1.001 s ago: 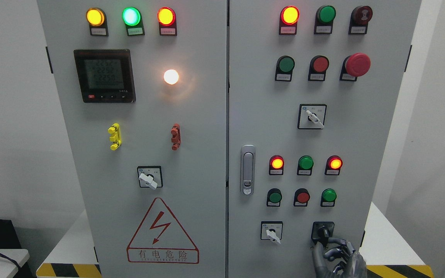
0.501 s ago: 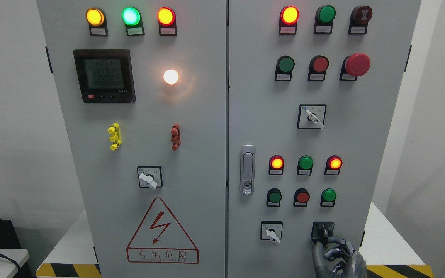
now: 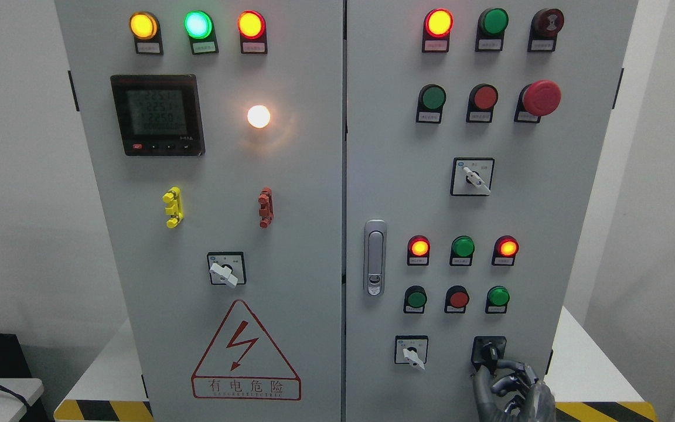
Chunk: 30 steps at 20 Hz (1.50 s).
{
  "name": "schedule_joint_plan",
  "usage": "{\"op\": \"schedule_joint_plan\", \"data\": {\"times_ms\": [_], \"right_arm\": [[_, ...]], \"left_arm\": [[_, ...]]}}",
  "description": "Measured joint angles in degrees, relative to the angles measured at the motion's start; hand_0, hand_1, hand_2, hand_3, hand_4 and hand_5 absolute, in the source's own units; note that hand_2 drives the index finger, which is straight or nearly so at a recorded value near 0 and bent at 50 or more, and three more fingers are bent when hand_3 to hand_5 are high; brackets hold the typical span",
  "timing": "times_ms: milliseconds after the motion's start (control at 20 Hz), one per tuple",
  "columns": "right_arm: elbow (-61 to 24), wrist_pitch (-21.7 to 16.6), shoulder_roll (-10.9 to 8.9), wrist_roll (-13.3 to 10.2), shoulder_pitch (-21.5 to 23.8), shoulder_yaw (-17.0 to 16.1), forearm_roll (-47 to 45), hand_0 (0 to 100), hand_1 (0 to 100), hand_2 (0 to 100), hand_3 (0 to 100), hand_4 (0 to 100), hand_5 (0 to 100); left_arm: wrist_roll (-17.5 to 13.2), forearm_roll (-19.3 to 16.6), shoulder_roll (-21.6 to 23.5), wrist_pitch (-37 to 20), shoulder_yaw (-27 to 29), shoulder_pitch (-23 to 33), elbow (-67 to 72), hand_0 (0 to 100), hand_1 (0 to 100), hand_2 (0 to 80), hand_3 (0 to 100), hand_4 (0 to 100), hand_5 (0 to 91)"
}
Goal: Trip black knob to open circuit
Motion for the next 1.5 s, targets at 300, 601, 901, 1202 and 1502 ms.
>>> {"op": "schedule_joint_plan", "data": {"times_ms": [300, 601, 901, 1202, 1502], "right_arm": [[0.0, 0.0, 0.02, 0.1, 0.0, 0.2, -0.2, 49, 77, 58, 84, 83, 93], [0.0, 0.0, 0.05, 0.2, 0.0, 0.4, -0.3, 49, 77, 58, 85, 84, 93], [0.0, 0.2, 0.11, 0.2, -0.1, 0.5, -0.4, 49, 76, 58, 85, 84, 93], [0.0, 0.2, 0.16, 0.2, -0.1, 0.6, -1.0, 49, 76, 59, 85, 84, 94], [0.0, 0.3, 0.21, 0.4, -0.2, 0.8, -2.4, 49, 76, 59, 85, 84, 94]], "left_arm": [[0.0, 0.0, 0.0, 0.0, 0.0, 0.0, 0.0, 12, 39, 0.0, 0, 0, 0.0], [0.0, 0.0, 0.0, 0.0, 0.0, 0.0, 0.0, 12, 39, 0.0, 0, 0, 0.0], [0.0, 0.0, 0.0, 0.0, 0.0, 0.0, 0.0, 12, 39, 0.0, 0, 0, 0.0], [0.0, 0.0, 0.0, 0.0, 0.0, 0.0, 0.0, 12, 39, 0.0, 0, 0, 0.0], [0.0, 0.0, 0.0, 0.0, 0.0, 0.0, 0.0, 12, 39, 0.0, 0, 0, 0.0]]}}
